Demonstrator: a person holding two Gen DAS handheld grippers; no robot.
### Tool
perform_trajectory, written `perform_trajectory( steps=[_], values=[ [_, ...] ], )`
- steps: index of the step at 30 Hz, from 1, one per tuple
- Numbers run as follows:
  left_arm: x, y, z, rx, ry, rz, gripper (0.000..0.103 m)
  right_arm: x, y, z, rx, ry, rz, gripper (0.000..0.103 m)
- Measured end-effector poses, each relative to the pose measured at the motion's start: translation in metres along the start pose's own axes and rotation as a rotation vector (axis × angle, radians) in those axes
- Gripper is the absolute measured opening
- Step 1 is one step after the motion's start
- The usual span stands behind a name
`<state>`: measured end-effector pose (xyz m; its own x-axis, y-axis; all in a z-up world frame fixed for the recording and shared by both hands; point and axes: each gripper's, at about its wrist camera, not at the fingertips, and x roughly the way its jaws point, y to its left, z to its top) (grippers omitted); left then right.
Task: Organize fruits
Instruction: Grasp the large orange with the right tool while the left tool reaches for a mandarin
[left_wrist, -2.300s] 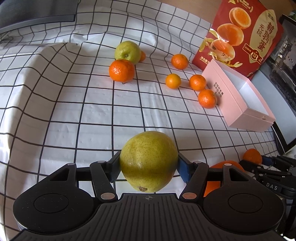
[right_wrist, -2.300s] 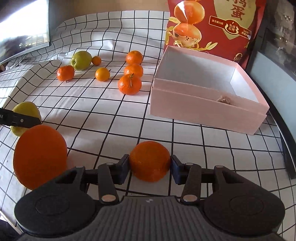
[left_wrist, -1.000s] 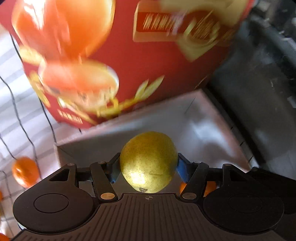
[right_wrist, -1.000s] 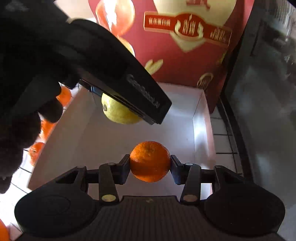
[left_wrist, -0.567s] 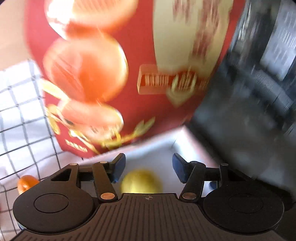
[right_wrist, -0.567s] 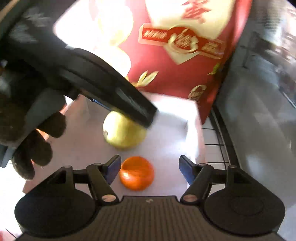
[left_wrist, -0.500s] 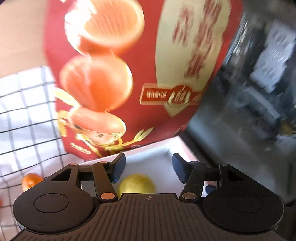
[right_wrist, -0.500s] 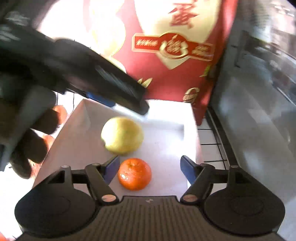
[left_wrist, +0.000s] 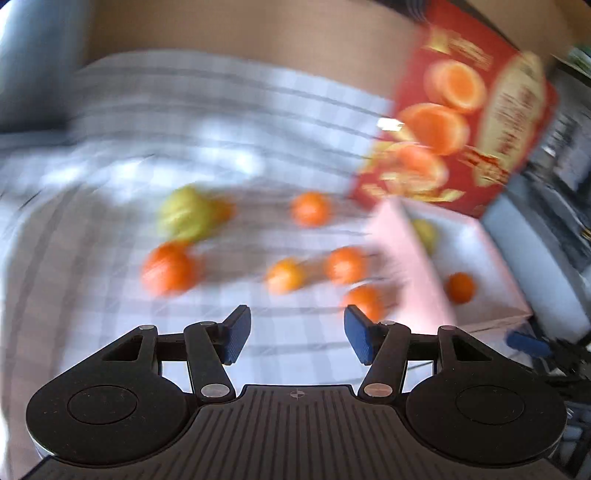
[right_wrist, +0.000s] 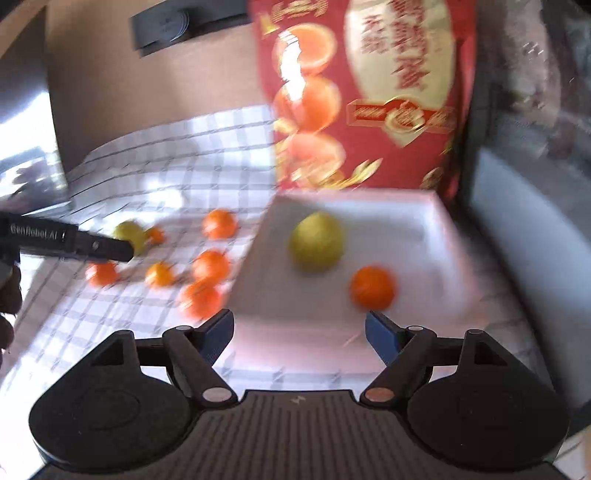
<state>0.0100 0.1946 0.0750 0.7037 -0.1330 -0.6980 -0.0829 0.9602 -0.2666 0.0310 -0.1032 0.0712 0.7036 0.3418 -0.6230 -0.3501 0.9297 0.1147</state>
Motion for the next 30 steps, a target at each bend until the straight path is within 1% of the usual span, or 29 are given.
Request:
perform_trajectory(
  steps=[3,5,10,12,17,20,21,23,26,28,29,30],
  values=[
    [-0.022,0.036,-0.018,-0.088,-0.018,0.039,0.061,-0.009,0.028,-0.012,-0.036,0.015,0.059,0.079],
    [-0.031,0.047,-0.026,-0.123,-0.028,0.058,0.061,-0.014,0.049,-0.017,-0.068,0.029,0.112,0.079],
    [-0.044,0.058,-0.039,-0.142,-0.029,0.076,0.061,-0.015,0.096,-0.023,-0.157,0.064,0.235,0.079],
    [-0.044,0.058,-0.043,-0.138,-0.019,0.073,0.061,-0.013,0.111,-0.027,-0.185,0.083,0.270,0.079],
    [-0.042,0.058,-0.058,-0.115,0.007,0.052,0.061,-0.003,0.140,-0.047,-0.254,0.121,0.272,0.079],
    [-0.038,0.058,-0.062,-0.112,0.021,0.036,0.061,0.000,0.139,-0.057,-0.236,0.110,0.275,0.086],
    [-0.036,0.057,-0.063,-0.112,0.025,0.030,0.061,0.001,0.139,-0.058,-0.222,0.115,0.283,0.086],
    [-0.033,0.057,-0.064,-0.112,0.031,0.023,0.061,0.004,0.138,-0.060,-0.200,0.140,0.300,0.086],
    [-0.029,0.056,-0.064,-0.104,0.036,0.013,0.061,0.015,0.142,-0.065,-0.189,0.214,0.313,0.086],
    [-0.027,0.056,-0.065,-0.094,0.039,0.009,0.061,0.018,0.145,-0.070,-0.187,0.230,0.313,0.084],
    [-0.025,0.057,-0.066,-0.089,0.042,0.009,0.061,0.019,0.145,-0.071,-0.189,0.229,0.304,0.081],
    [-0.024,0.057,-0.066,-0.086,0.045,0.009,0.061,0.019,0.145,-0.072,-0.193,0.225,0.287,0.074]
  ],
)
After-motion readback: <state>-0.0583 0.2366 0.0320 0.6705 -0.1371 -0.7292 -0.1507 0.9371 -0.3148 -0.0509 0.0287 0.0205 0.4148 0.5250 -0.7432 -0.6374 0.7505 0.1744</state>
